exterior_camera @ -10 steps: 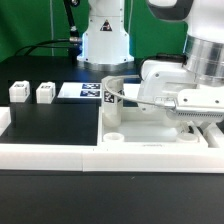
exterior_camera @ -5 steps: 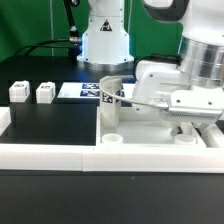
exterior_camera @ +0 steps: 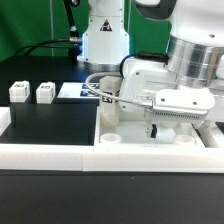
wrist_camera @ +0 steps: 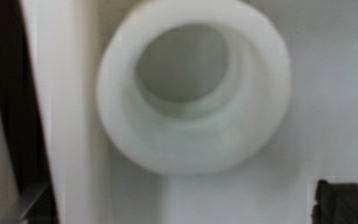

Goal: Assemble square table

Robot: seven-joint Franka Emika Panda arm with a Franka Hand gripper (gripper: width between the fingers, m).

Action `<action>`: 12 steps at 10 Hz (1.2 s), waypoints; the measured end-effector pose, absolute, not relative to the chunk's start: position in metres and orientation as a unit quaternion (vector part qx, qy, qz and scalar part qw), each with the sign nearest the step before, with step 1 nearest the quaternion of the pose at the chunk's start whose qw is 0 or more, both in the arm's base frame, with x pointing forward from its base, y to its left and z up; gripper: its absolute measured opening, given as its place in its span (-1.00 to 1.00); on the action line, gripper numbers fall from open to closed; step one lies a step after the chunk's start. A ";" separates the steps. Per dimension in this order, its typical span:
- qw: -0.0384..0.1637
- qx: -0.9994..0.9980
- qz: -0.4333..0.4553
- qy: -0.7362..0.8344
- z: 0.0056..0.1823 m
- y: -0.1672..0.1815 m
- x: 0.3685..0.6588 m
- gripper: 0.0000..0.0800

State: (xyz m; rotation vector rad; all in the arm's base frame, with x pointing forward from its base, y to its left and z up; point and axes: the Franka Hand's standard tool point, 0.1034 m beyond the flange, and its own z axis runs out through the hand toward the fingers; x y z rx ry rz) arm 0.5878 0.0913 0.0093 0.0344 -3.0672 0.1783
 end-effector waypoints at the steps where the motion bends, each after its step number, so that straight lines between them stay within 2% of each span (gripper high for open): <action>1: 0.035 0.011 0.058 -0.998 0.009 0.091 0.588 0.61; 5: 0.036 0.007 0.061 -0.997 0.012 0.092 0.588 0.62; 6: 0.036 0.009 0.080 -0.996 0.035 0.094 0.590 0.62; 7: 0.028 0.009 0.097 -0.995 0.070 0.091 0.591 0.62; 9: 0.023 -0.010 0.126 -0.992 0.113 0.066 0.588 0.62; 10: 0.015 -0.043 0.141 -0.989 0.135 0.039 0.584 0.62; 11: 0.013 -0.096 0.152 -0.984 0.143 0.011 0.570 0.62; 12: 0.014 -0.108 0.149 -0.983 0.139 -0.013 0.564 0.62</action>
Offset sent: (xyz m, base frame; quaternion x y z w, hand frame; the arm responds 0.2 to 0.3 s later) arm 0.0000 0.0000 0.0000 0.0000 0.0000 0.0000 1.0000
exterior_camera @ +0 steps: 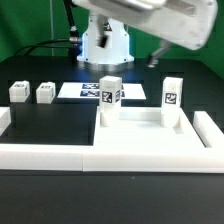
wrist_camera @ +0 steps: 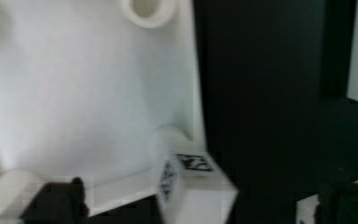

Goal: Assemble square table

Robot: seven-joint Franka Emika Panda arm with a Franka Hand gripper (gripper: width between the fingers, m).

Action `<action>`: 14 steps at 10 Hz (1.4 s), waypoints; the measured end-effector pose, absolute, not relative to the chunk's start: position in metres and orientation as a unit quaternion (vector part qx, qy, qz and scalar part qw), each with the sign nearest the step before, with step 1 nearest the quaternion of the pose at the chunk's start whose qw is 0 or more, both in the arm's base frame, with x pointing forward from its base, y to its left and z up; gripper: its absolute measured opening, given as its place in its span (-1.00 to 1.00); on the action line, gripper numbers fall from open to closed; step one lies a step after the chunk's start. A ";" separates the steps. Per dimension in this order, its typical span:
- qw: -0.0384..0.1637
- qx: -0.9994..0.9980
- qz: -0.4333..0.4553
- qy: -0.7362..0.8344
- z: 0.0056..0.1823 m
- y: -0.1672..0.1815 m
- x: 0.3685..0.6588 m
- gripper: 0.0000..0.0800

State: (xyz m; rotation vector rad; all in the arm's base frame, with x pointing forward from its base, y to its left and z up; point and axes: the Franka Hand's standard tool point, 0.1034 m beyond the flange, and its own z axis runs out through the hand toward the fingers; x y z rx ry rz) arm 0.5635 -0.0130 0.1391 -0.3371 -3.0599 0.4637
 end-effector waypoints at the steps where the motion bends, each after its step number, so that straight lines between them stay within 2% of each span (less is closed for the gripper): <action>1: -0.001 -0.169 0.139 -0.976 0.140 -0.041 0.563 0.62; 2: -0.011 -0.232 0.131 -0.964 0.140 -0.059 0.563 0.62; 8: -0.028 -0.408 0.124 -0.904 0.137 -0.056 0.560 0.62; 9: -0.004 -0.505 0.099 -0.857 0.143 -0.083 0.533 0.62; 10: 0.001 -0.547 0.096 -0.832 0.142 -0.110 0.509 0.62; 12: 0.010 -0.661 0.094 -0.744 0.126 -0.138 0.472 0.62; 14: 0.008 -0.701 0.095 -0.707 0.124 -0.138 0.471 0.62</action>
Offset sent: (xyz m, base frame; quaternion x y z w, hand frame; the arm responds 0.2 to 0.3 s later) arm 0.0000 0.0000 0.0000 0.0000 0.0000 0.1938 0.9810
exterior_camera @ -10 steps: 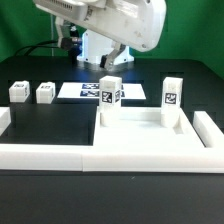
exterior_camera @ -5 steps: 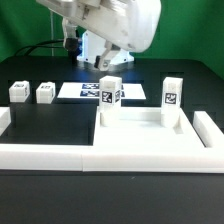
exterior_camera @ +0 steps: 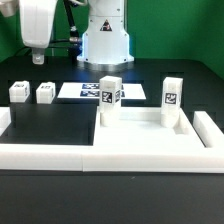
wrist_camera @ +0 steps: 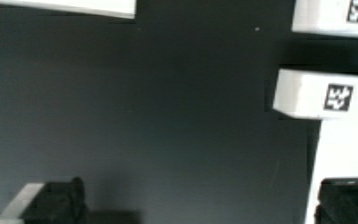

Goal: Assemble square table

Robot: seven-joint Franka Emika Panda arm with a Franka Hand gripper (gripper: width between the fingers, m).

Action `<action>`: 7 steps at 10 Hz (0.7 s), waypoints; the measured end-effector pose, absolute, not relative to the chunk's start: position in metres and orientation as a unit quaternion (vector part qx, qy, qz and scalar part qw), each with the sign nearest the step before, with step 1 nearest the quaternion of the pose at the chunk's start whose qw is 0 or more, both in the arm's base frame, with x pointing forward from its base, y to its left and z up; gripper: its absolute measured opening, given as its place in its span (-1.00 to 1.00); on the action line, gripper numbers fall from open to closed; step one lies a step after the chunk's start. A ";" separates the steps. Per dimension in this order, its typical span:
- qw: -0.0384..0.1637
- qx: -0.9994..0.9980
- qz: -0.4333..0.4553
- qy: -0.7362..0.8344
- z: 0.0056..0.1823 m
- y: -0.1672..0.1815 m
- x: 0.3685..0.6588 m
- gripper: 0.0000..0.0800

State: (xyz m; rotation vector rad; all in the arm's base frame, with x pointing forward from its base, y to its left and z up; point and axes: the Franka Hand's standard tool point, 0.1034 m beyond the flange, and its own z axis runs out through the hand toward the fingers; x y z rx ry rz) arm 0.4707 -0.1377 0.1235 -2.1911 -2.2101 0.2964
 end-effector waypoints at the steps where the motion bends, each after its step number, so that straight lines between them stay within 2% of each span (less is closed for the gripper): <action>1: 0.005 -0.725 0.095 -0.682 0.123 -0.137 0.471 0.62; 5: -0.006 -0.801 0.094 -0.591 0.122 -0.137 0.470 0.62; 6: -0.012 -0.865 0.059 -0.498 0.111 -0.142 0.460 0.62; 7: -0.006 -0.917 0.064 -0.394 0.099 -0.146 0.443 0.62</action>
Offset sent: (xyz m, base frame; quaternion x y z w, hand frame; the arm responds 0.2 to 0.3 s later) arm 0.0000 0.0000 0.0000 0.0000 0.0000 0.1938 0.9810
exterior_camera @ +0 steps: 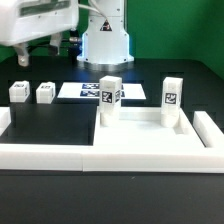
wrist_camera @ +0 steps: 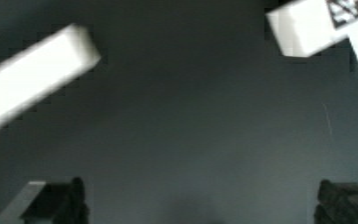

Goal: Assemble square table

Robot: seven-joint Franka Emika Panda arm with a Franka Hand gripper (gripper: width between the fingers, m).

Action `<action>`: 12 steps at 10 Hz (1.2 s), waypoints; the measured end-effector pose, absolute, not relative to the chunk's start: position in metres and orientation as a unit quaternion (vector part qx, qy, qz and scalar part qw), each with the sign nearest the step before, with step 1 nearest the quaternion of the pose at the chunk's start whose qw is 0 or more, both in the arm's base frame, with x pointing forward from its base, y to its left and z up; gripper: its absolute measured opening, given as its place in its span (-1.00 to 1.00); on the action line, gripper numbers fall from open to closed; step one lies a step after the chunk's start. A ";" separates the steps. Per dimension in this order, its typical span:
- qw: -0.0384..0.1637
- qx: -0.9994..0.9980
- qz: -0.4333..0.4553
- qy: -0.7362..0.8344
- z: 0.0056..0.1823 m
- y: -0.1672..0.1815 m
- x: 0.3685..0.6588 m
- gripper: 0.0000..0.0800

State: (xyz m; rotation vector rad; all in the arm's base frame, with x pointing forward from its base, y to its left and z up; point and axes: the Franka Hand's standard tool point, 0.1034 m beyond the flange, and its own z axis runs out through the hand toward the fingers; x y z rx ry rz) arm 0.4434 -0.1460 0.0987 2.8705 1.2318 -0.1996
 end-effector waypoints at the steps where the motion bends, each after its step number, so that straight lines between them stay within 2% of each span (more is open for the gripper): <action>1: -0.005 0.931 -0.070 0.358 0.093 -0.147 0.441 0.62; 2: -0.024 0.952 -0.063 0.297 0.087 -0.147 0.440 0.62; 7: -0.020 0.985 -0.063 0.161 0.086 -0.140 0.442 0.62; 9: -0.020 0.997 -0.079 0.008 0.066 -0.143 0.430 0.62; 11: -0.039 0.994 -0.084 -0.060 0.062 -0.146 0.431 0.62; 12: -0.040 0.994 -0.085 -0.052 0.062 -0.144 0.431 0.62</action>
Offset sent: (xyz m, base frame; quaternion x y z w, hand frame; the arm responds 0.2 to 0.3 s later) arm 0.0000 0.0000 0.0000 0.0000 0.0000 0.1296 0.9916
